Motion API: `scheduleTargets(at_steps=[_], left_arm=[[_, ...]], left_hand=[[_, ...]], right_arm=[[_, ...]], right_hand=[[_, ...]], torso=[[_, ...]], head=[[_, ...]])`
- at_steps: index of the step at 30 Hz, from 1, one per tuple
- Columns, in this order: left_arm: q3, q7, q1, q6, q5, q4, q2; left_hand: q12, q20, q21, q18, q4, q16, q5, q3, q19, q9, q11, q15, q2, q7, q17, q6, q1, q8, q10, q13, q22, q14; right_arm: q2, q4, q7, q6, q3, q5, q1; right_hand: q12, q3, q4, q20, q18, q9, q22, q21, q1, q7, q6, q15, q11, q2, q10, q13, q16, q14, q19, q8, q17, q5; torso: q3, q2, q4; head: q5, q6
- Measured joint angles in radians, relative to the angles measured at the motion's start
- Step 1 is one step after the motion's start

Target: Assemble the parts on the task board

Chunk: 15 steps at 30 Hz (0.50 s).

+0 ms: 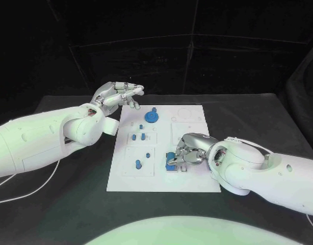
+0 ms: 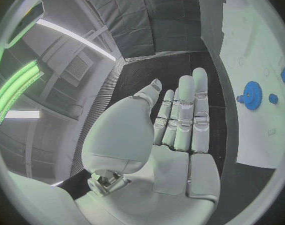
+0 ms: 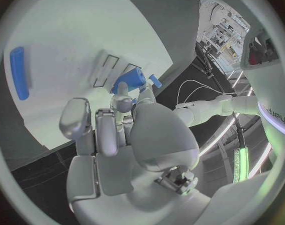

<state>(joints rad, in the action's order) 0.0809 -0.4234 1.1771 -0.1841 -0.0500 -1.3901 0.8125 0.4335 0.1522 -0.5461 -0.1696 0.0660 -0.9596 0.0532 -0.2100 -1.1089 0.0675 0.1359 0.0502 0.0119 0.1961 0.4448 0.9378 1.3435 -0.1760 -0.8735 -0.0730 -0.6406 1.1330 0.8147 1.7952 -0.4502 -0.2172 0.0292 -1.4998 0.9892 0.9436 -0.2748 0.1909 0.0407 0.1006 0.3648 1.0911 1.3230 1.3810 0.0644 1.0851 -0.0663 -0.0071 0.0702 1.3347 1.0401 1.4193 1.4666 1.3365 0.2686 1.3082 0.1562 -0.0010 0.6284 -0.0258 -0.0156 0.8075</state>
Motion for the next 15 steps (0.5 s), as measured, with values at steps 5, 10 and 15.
scheduleTargets(at_steps=[5, 10, 15], left_arm=[[0.0, 0.0, 0.0, 0.0, 0.0, 0.0, 0.001], [0.0, 0.001, 0.0, 0.0, 0.0, 0.0, 0.002], [0.0, 0.001, 0.0, 0.0, 0.0, 0.0, 0.002]], left_hand=[[0.0, 0.0, 0.0, 0.0, 0.0, 0.0, 0.0, 0.0, 0.0, 0.0, 0.0, 0.0, 0.0, 0.0, 0.0, 0.0, 0.0, 0.0, 0.0, 0.0, 0.0, 0.0], [0.0, 0.0, 0.0, 0.0, 0.0, 0.0, 0.0, 0.0, 0.0, 0.0, 0.0, 0.0, 0.0, 0.0, 0.0, 0.0, 0.0, 0.0, 0.0, 0.0, 0.001, 0.0], [0.0, 0.0, 0.0, 0.0, 0.0, 0.0, 0.0, 0.0, 0.0, 0.0, 0.0, 0.0, 0.0, 0.0, 0.0, 0.0, 0.0, 0.0, 0.0, 0.0, 0.001, 0.0]], right_arm=[[0.0, 0.003, -0.006, 0.002, 0.0, -0.013, 0.0], [0.003, 0.006, -0.008, 0.004, 0.0, -0.017, 0.0], [0.003, 0.007, -0.006, 0.009, -0.001, -0.016, 0.0]], right_hand=[[0.0, 0.003, -0.003, 0.0, 0.0, 0.001, 0.003, 0.0, 0.009, 0.0, 0.0, 0.0, -0.004, 0.009, 0.004, 0.005, 0.0, 0.0, 0.0, -0.003, 0.0, -0.005], [0.0, 0.003, -0.003, 0.0, 0.0, 0.001, 0.003, 0.0, 0.013, 0.0, 0.0, -0.004, -0.004, 0.013, 0.004, 0.005, 0.0, -0.004, 0.0, -0.003, 0.0, -0.006], [0.0, 0.0, -0.006, 0.0, 0.0, 0.003, 0.003, 0.0, 0.014, 0.0, 0.0, -0.004, -0.004, 0.012, 0.004, 0.005, 0.0, -0.004, 0.0, -0.003, 0.0, 0.001]], torso=[[0.0005, 0.0, -0.0008], [0.0007, 0.0, -0.0009], [0.0012, 0.0, -0.0008]], head=[[0.0, 0.001], [0.001, 0.002], [0.001, 0.003]])
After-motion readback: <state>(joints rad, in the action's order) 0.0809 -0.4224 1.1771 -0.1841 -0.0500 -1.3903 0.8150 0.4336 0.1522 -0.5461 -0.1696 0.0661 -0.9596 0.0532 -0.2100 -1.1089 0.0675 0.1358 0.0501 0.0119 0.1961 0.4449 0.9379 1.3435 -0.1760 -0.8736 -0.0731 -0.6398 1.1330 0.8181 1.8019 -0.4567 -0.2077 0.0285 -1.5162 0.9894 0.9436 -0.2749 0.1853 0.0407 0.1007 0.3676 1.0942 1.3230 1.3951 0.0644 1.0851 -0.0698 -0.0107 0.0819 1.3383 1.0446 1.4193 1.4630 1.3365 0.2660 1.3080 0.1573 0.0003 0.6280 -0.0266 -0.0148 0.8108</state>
